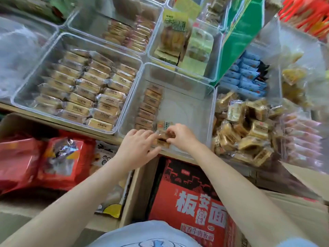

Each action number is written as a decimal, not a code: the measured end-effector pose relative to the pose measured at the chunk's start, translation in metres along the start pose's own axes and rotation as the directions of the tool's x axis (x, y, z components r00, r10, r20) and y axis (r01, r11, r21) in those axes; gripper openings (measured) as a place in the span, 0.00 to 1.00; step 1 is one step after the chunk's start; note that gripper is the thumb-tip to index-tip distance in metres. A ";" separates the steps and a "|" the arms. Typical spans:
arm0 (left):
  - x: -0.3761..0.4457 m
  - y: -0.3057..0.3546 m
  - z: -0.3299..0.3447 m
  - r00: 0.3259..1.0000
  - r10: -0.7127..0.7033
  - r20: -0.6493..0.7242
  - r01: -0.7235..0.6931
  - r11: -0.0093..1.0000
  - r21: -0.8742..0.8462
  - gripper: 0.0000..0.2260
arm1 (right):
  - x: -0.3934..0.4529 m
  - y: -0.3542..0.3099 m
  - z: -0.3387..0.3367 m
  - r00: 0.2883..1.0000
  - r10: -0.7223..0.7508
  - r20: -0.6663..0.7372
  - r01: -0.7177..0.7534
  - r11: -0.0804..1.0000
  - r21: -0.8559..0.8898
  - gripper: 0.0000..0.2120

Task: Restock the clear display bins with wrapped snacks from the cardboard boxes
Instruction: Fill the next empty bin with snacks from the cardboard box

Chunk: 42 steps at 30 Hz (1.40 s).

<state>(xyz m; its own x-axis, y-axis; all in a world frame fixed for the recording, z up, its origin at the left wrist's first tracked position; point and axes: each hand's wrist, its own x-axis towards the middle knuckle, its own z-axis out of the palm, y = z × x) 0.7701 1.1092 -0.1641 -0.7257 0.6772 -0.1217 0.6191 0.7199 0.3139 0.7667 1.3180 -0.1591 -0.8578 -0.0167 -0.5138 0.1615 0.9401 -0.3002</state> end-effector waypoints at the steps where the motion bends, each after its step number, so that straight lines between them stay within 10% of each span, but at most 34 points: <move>1: 0.003 0.000 -0.001 1.000 0.010 0.027 -0.010 1.000 -0.006 0.27 | 0.005 -0.001 0.003 1.000 -0.003 0.024 0.003 1.000 0.014 0.15; 6: 0.021 0.003 -0.014 0.966 0.060 0.250 -0.065 0.998 0.013 0.38 | 0.021 0.006 0.007 0.996 0.079 0.034 -0.084 0.983 0.166 0.11; 16: 0.048 0.003 -0.017 0.856 0.018 0.517 -0.067 0.995 0.076 0.41 | 0.052 0.022 0.000 0.969 0.131 0.210 -0.152 0.984 0.090 0.37; 26: 0.046 0.002 -0.016 0.872 0.005 0.489 -0.028 0.999 0.041 0.43 | 0.051 0.020 0.008 0.977 0.212 0.009 -0.208 0.946 0.250 0.17; 32: 0.038 -0.002 -0.008 0.974 0.058 0.217 -0.063 0.998 0.016 0.36 | 0.026 0.021 0.020 0.983 0.180 0.039 -0.180 0.895 0.408 0.15; 42: 0.043 0.003 -0.006 0.959 0.001 0.283 -0.014 0.999 0.042 0.34 | 0.030 0.013 0.025 0.931 0.358 0.073 -0.327 0.728 0.602 0.17</move>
<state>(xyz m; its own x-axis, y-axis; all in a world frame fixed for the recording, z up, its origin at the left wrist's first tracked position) 0.7388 1.1391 -0.1625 -0.6103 0.6936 -0.3826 0.6412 0.7162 0.2755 0.7551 1.3209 -0.1986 -0.7050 0.2963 -0.6443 0.6922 0.4850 -0.5344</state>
